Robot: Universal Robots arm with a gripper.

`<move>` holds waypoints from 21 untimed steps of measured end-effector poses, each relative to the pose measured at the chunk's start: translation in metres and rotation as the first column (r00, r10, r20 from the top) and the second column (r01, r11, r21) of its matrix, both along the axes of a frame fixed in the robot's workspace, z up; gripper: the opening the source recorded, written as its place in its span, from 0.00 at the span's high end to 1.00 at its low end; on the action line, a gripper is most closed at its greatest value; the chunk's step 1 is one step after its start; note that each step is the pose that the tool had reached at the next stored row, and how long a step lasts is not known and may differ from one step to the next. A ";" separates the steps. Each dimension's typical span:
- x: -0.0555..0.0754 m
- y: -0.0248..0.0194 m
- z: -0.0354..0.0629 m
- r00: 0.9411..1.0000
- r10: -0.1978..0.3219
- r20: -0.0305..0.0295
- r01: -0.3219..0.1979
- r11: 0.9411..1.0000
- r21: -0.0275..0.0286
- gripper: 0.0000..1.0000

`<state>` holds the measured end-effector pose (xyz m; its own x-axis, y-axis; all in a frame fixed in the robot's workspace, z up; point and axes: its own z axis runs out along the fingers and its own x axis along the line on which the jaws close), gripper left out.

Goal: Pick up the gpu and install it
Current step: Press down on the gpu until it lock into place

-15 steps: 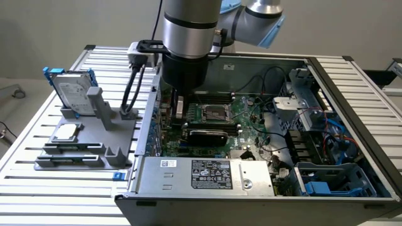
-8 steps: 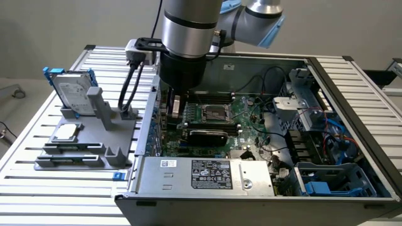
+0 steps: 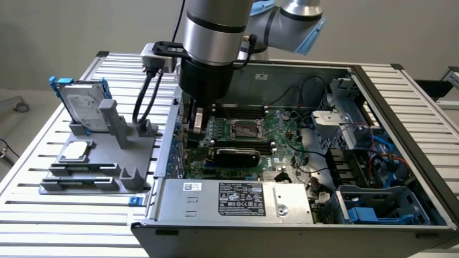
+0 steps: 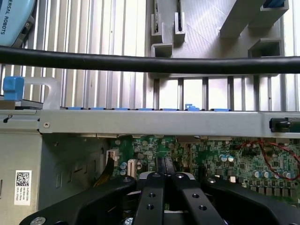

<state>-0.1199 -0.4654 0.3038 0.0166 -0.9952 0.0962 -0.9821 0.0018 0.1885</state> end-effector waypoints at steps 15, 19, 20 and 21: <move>-0.005 0.0048 -0.0019 1.000 -0.002 -0.020 0.002 1.000 0.000 0.89; -0.005 0.0066 -0.0025 1.000 -0.002 -0.022 0.002 1.000 0.000 0.89; -0.006 0.0071 -0.0026 1.000 -0.002 -0.023 0.002 1.000 0.000 0.89; -0.006 0.0075 -0.0027 1.000 -0.002 -0.023 0.002 1.000 0.000 0.89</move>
